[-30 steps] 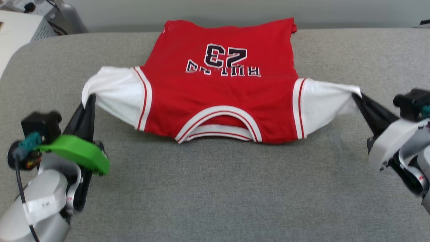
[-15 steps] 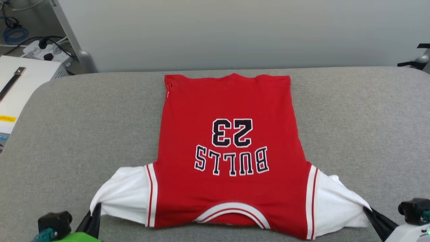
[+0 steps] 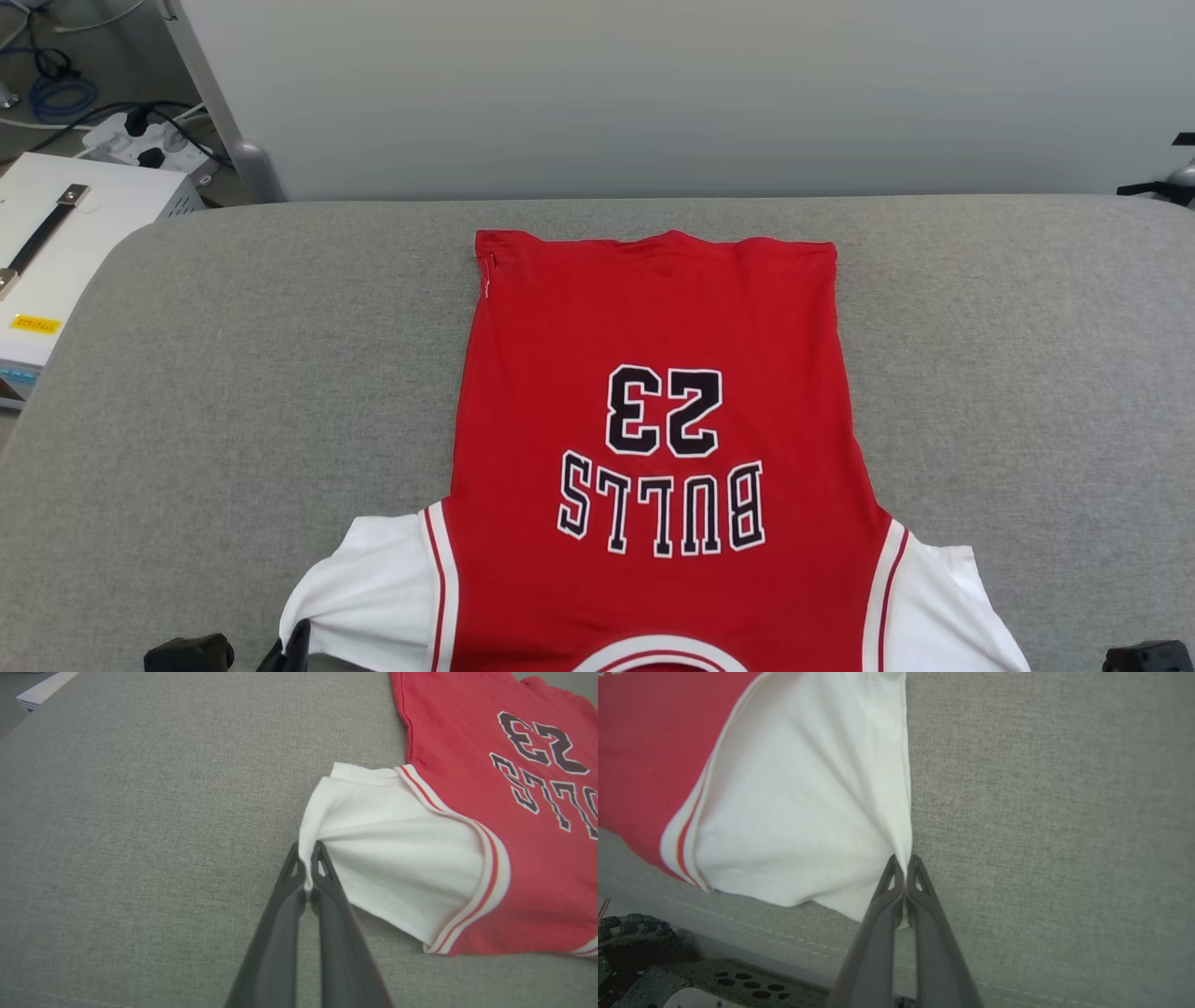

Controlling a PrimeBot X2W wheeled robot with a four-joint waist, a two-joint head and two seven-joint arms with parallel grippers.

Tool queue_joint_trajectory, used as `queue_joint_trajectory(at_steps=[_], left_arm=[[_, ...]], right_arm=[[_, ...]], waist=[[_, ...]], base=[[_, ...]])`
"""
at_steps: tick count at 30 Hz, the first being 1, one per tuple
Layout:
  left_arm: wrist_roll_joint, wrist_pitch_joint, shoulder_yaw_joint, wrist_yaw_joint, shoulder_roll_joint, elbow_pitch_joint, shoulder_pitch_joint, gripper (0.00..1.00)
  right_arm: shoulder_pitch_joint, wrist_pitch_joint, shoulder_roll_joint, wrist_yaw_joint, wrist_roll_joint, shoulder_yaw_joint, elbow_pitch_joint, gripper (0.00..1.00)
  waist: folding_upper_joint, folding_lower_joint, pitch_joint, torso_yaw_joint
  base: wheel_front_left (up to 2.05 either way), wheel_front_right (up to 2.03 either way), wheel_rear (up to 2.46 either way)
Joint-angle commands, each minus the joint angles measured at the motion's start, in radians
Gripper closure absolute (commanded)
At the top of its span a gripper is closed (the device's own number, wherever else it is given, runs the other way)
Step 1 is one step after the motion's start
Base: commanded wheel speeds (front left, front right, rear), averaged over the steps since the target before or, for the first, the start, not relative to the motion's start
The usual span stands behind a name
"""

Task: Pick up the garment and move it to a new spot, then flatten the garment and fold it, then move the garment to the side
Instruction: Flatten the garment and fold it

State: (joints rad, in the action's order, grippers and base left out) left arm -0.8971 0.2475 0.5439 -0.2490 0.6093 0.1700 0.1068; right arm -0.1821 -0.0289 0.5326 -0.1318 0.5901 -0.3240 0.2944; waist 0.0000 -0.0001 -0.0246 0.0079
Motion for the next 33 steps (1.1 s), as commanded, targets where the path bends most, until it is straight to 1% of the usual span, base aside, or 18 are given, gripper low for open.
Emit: queue_joint_trajectory(at_steps=[1,2,3,6,10,11,14,16,21,25,28,30,33], left_arm=[[0.016,0.009,0.000,0.006,-0.005,0.004,-0.018,1.00],[0.021,0.010,0.002,0.008,-0.010,0.003,-0.026,1.00],[0.025,0.010,0.003,0.011,-0.015,0.002,-0.033,1.00],[0.043,0.011,0.011,0.013,-0.026,-0.003,-0.050,1.00],[0.073,0.012,0.012,0.005,-0.041,-0.019,-0.078,1.00],[0.105,0.013,0.012,-0.007,-0.054,-0.041,-0.103,1.00],[0.134,0.013,0.008,-0.018,-0.070,-0.067,-0.132,1.00],[0.176,0.014,-0.001,-0.027,-0.088,-0.100,-0.174,1.00],[0.242,0.014,-0.023,-0.025,-0.136,-0.149,-0.233,1.00],[0.293,0.014,-0.036,-0.011,-0.177,-0.169,-0.264,1.00],[0.326,0.014,-0.052,0.001,-0.211,-0.181,-0.281,1.00],[0.345,0.014,-0.062,0.013,-0.232,-0.187,-0.291,1.00],[0.373,0.014,-0.075,0.031,-0.261,-0.192,-0.302,1.00]], right_arm=[[0.004,0.013,-0.004,0.001,-0.011,0.020,0.004,0.91],[0.011,0.018,-0.013,0.001,-0.013,0.034,0.003,0.48],[0.020,0.025,-0.019,0.001,-0.018,0.049,-0.001,0.00],[0.050,0.045,-0.031,0.001,-0.040,0.093,-0.015,0.00],[0.112,0.074,-0.031,0.001,-0.086,0.145,-0.076,0.00],[0.191,0.094,-0.039,0.001,-0.126,0.216,-0.147,0.00],[0.288,0.065,-0.023,0.001,-0.165,0.248,-0.221,0.00],[0.427,-0.003,0.024,0.001,-0.178,0.252,-0.278,0.00],[0.673,-0.162,0.094,0.001,-0.150,0.208,-0.314,0.00],[0.858,-0.350,0.153,0.001,-0.086,0.115,-0.272,0.00],[0.975,-0.555,0.195,0.001,-0.003,0.020,-0.220,0.00],[1.038,-0.678,0.208,0.001,0.059,-0.022,-0.177,0.00],[1.121,-0.805,0.215,0.001,0.109,-0.061,-0.113,0.00]], waist=[[0.0000,0.0001,-0.004,0.002],[0.0000,0.0001,-0.007,0.004],[0.0000,0.0001,-0.010,0.005],[0.0000,0.0001,-0.022,0.009],[0.0000,0.0001,-0.050,0.015],[0.0000,0.0001,-0.087,0.025],[0.0000,0.0001,-0.133,0.040],[0.0000,0.0001,-0.193,0.068],[0.0000,0.0001,-0.292,0.120],[0.0000,0.0001,-0.364,0.160],[0.0000,0.0001,-0.413,0.187],[0.0000,0.0001,-0.439,0.202],[0.0000,0.0001,-0.476,0.222]], base=[[0.00,0.00,0.00],[0.00,0.00,0.00],[0.00,0.00,0.00],[0.00,0.00,0.00],[0.00,0.00,0.00],[0.00,0.00,0.00],[0.00,0.00,0.00],[0.00,0.00,0.00],[0.00,0.00,0.00],[0.00,0.00,0.00],[0.00,0.00,0.00],[0.00,0.00,0.00],[0.00,0.00,0.00]])
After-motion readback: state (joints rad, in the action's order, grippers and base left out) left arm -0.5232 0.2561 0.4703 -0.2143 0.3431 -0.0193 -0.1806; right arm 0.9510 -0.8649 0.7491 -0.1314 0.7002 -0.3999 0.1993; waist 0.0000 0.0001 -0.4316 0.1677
